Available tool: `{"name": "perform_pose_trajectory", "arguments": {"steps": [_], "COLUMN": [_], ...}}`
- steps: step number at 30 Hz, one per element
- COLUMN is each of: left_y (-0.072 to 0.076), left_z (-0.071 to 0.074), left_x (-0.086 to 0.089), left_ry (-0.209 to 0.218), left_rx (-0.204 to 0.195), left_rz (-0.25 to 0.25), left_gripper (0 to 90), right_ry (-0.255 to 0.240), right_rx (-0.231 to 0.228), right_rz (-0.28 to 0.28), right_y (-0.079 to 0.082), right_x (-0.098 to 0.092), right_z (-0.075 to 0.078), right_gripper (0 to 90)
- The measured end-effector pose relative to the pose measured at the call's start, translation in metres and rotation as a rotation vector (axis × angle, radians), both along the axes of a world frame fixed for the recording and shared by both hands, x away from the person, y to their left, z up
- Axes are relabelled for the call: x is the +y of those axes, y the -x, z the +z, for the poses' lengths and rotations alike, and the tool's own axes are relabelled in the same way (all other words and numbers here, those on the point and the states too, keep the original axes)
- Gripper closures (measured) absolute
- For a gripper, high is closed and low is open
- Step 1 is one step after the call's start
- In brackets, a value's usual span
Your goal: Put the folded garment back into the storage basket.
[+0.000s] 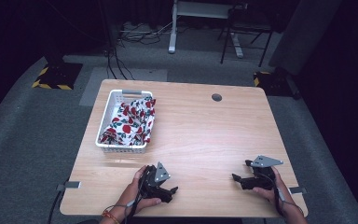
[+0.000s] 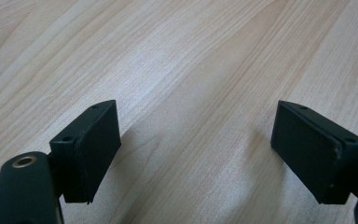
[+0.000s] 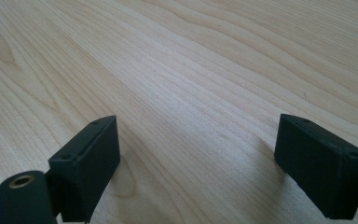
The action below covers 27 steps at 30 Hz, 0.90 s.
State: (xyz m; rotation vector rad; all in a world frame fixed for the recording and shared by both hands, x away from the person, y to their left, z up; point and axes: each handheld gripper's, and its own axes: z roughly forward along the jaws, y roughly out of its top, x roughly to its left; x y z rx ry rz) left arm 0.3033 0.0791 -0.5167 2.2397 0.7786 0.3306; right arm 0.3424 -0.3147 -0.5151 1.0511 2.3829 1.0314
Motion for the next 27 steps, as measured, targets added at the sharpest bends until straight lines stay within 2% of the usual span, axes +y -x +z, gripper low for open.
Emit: {"name": "perform_pose_trajectory", "arguments": {"steps": [8, 27], "left_y": [0.0, -0.0012], "left_z": [0.0, 0.0], "left_x": [0.0001, 0.0], "left_ry": [0.0, 0.001], "left_rx": [0.0, 0.0], "left_rz": [0.001, -0.007], "left_gripper": [15.5, 15.5], "right_ry": [0.005, 0.004], "right_rx": [0.005, 0.005], "right_rz": [0.011, 0.023], "right_y": [-0.0039, -0.0047], "right_x": [0.0029, 0.0024], "right_z": [-0.0002, -0.0002], "right_gripper": [11.5, 11.5]}}
